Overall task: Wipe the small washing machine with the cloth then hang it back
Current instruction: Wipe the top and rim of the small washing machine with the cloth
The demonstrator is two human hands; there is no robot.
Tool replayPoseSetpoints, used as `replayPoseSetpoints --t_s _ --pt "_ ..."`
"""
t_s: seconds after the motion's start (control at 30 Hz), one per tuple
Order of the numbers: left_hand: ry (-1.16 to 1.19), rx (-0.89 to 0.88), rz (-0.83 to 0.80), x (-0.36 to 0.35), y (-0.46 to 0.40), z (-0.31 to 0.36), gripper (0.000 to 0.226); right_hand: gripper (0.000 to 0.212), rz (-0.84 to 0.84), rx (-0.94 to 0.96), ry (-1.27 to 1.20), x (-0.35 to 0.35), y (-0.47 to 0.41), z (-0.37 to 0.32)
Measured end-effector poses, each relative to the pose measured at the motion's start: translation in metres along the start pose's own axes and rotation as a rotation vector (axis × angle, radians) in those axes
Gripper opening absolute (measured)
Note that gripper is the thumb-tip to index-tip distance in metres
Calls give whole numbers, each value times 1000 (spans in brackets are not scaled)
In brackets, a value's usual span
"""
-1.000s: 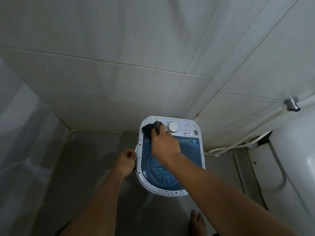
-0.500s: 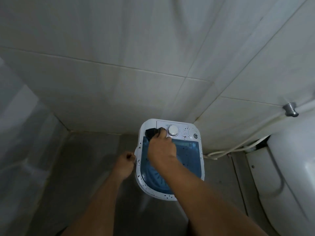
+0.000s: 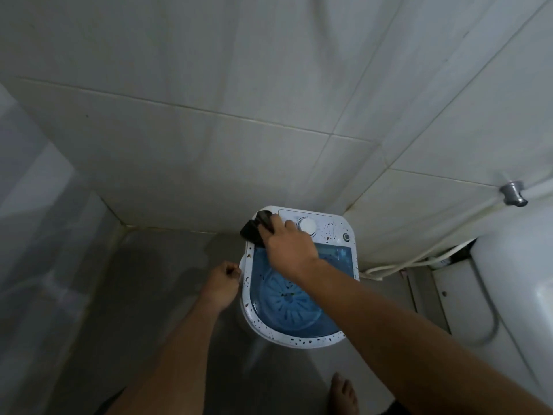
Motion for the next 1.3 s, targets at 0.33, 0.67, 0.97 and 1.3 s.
replayPoseSetpoints --t_s 0.33,0.67,0.97,1.3 --pt "-44 -8 28 2 1 2 18 57 47 112 70 5 -22 -8" --pt "-52 -10 14 1 6 7 11 53 117 -256 -8 30 -60 32" --pt "-40 12 15 -2 0 3 15 61 57 141 52 18 -44 38" --pt "-50 0 12 0 6 8 16 46 23 164 97 16 -34 0"
Point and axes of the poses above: each hand's wrist, its own y-axis away from the middle knuckle, its own x-axis out of the back of the hand, z = x × y, the point moved 6 cm from there along -y, towards the middle knuckle, and after that the axes turned 13 degrees about -y, right-handed, at the moved point
